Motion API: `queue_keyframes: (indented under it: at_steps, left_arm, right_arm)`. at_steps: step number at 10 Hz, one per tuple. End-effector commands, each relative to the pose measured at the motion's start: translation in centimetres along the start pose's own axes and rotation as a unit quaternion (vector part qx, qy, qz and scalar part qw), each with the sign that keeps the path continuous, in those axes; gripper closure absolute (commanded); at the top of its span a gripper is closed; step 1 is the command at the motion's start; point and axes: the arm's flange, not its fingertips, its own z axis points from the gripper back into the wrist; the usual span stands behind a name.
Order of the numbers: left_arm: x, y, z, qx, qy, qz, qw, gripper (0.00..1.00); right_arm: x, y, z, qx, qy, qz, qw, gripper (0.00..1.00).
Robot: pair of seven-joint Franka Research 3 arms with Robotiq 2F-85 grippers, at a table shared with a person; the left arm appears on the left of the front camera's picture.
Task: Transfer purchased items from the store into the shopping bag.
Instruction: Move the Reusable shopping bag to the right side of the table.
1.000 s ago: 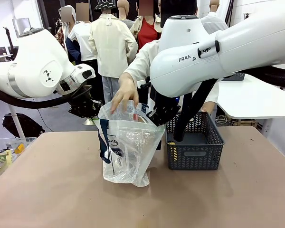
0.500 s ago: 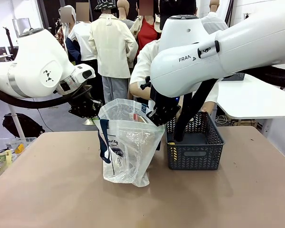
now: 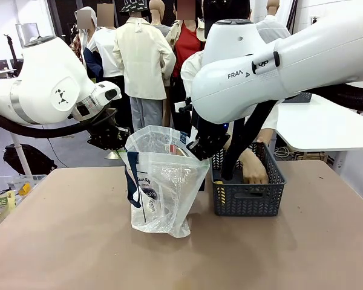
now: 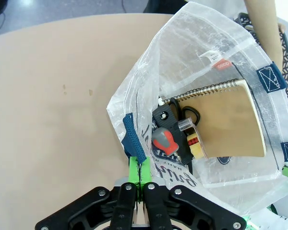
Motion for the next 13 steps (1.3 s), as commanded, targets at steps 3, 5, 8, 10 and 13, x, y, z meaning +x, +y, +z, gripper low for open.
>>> queue_keyframes:
  at_steps: [3,5,8,10,13]
  left_arm:
    - [0.06,0.11,0.07,0.0,-0.001,0.001,1.0,1.0]
    - [0.06,0.11,0.07,0.0,-0.001,0.001,1.0,1.0]
    - [0.06,0.11,0.07,0.0,-0.001,0.001,1.0,1.0]
    - [0.06,0.11,0.07,0.0,-0.001,0.001,1.0,1.0]
    - [0.06,0.11,0.07,0.0,-0.001,0.001,1.0,1.0]
  right_arm:
    - [-0.02,-0.18,0.13,-0.001,-0.001,-0.003,1.0,1.0]
    - [-0.02,-0.18,0.13,-0.001,-0.001,-0.003,1.0,1.0]
    - [-0.02,-0.18,0.13,-0.001,-0.001,-0.003,1.0,1.0]
    - [-0.02,-0.18,0.13,-0.001,-0.001,-0.003,1.0,1.0]
    - [-0.02,-0.18,0.13,-0.001,-0.001,-0.003,1.0,1.0]
